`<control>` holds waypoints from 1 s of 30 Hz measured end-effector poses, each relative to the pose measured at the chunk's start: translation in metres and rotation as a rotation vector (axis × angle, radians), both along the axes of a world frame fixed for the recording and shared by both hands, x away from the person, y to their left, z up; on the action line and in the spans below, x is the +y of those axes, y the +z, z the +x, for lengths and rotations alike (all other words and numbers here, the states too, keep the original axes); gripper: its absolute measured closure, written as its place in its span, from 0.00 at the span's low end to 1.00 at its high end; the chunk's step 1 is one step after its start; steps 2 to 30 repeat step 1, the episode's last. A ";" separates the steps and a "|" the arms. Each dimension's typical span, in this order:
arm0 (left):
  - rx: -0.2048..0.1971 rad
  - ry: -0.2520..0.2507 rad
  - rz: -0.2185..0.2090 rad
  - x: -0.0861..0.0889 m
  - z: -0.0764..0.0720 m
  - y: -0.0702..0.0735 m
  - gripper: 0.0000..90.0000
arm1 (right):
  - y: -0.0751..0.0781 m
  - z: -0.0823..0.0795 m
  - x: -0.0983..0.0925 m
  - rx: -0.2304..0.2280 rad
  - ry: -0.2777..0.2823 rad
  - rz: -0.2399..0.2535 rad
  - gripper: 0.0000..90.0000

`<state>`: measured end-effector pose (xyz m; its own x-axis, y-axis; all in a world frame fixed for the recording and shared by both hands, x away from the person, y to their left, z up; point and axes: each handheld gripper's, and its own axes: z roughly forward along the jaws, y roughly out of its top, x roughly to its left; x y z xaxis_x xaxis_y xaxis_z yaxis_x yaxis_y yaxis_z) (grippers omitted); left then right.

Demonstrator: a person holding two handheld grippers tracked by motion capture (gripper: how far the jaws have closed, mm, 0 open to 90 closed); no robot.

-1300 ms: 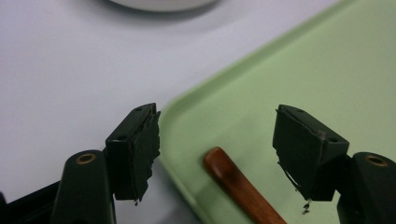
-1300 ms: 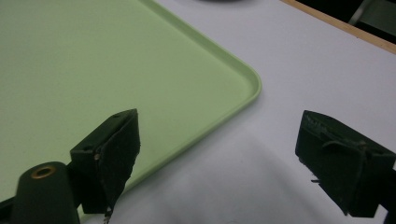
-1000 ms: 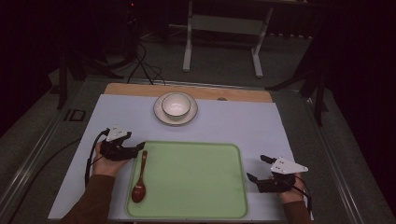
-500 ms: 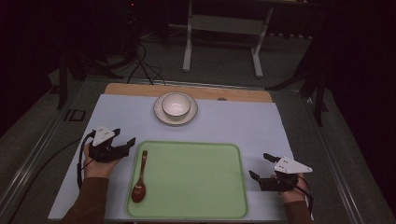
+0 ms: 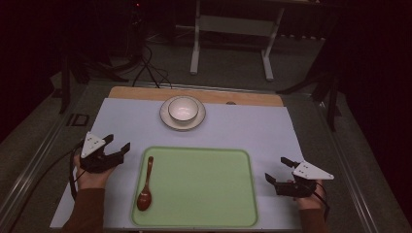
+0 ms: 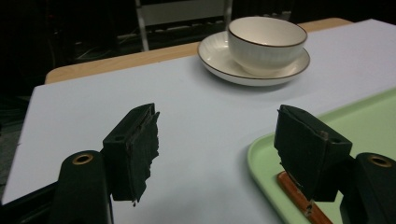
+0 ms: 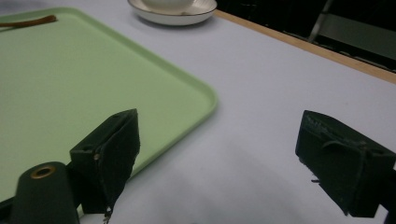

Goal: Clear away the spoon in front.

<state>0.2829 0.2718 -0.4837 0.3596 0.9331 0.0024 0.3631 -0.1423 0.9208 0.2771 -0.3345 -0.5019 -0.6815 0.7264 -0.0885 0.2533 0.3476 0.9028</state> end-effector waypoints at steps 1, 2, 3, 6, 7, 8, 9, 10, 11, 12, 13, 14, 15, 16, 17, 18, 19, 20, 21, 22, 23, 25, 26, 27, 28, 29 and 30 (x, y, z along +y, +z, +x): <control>-0.001 0.009 -0.003 0.002 -0.001 0.000 0.34 | 0.000 0.000 -0.001 -0.001 -0.006 0.000 0.15; -0.001 0.009 -0.003 0.002 -0.001 0.000 0.34 | 0.000 0.000 -0.001 -0.001 -0.006 0.000 0.15; -0.001 0.009 -0.003 0.002 -0.001 0.000 0.34 | 0.000 0.000 -0.001 -0.001 -0.006 0.000 0.15; -0.001 0.009 -0.003 0.002 -0.001 0.000 0.34 | 0.000 0.000 -0.001 -0.001 -0.006 0.000 0.15; -0.001 0.009 -0.003 0.002 -0.001 0.000 0.34 | 0.000 0.000 -0.001 -0.001 -0.006 0.000 0.15; -0.001 0.009 -0.003 0.002 -0.001 0.000 0.34 | 0.000 0.000 -0.001 -0.001 -0.006 0.000 0.15; -0.001 0.009 -0.003 0.002 -0.001 0.000 0.34 | 0.000 0.000 -0.001 -0.001 -0.006 0.000 0.15; -0.001 0.009 -0.003 0.002 -0.001 0.000 0.34 | 0.000 0.000 -0.001 -0.001 -0.006 0.000 0.15; -0.001 0.009 -0.003 0.002 -0.001 0.000 0.34 | 0.000 0.000 -0.001 -0.001 -0.006 0.000 0.15; -0.001 0.009 -0.003 0.002 -0.001 0.000 0.34 | 0.000 0.000 -0.001 -0.001 -0.006 0.000 0.15; -0.001 0.009 -0.003 0.002 -0.001 0.000 0.34 | 0.000 0.000 -0.001 -0.001 -0.006 0.000 0.15; -0.001 0.009 -0.003 0.002 -0.001 0.000 0.34 | 0.000 0.000 -0.001 -0.001 -0.006 0.000 0.15; -0.001 0.009 -0.003 0.002 -0.001 0.000 0.34 | 0.000 0.000 -0.001 -0.001 -0.006 0.000 0.15; -0.001 0.009 -0.003 0.002 -0.001 0.000 0.34 | 0.000 0.000 -0.001 -0.001 -0.006 0.000 0.15; -0.001 0.009 -0.003 0.002 -0.001 0.000 0.34 | 0.000 0.000 -0.001 -0.001 -0.006 0.000 0.15; -0.001 0.009 -0.003 0.002 -0.001 0.000 0.34 | 0.000 0.000 -0.001 -0.001 -0.006 0.000 0.15; -0.001 0.009 -0.003 0.002 -0.001 0.000 0.34 | 0.000 0.000 -0.001 -0.001 -0.006 0.000 0.15; -0.001 0.009 -0.003 0.002 -0.001 0.000 0.34 | 0.000 0.000 -0.001 -0.001 -0.006 0.000 0.15; -0.001 0.009 -0.003 0.002 -0.001 0.000 0.34 | 0.000 0.000 -0.001 -0.001 -0.006 0.000 0.15; -0.001 0.009 -0.003 0.002 -0.001 0.000 0.34 | 0.000 0.000 -0.001 -0.001 -0.006 0.000 0.15; -0.001 0.009 -0.003 0.002 -0.001 0.000 0.34 | 0.000 0.000 -0.001 -0.001 -0.006 0.000 0.15; -0.001 0.009 -0.003 0.002 -0.001 0.000 0.34 | 0.000 0.000 -0.001 -0.001 -0.006 0.000 0.15; -0.001 0.009 -0.003 0.002 -0.001 0.000 0.34 | 0.000 0.000 -0.001 -0.001 -0.006 0.000 0.15; -0.001 0.009 -0.003 0.002 -0.001 0.000 0.34 | 0.000 0.000 -0.001 -0.001 -0.006 0.000 0.15; -0.001 0.009 -0.003 0.002 -0.001 0.000 0.34 | 0.000 0.000 -0.001 -0.001 -0.006 0.000 0.15; -0.001 0.009 -0.003 0.002 -0.001 0.000 0.34 | 0.000 0.000 -0.001 -0.001 -0.006 0.000 0.15; -0.001 0.009 -0.003 0.002 -0.001 0.000 0.34 | 0.000 0.000 -0.001 -0.001 -0.006 0.000 0.15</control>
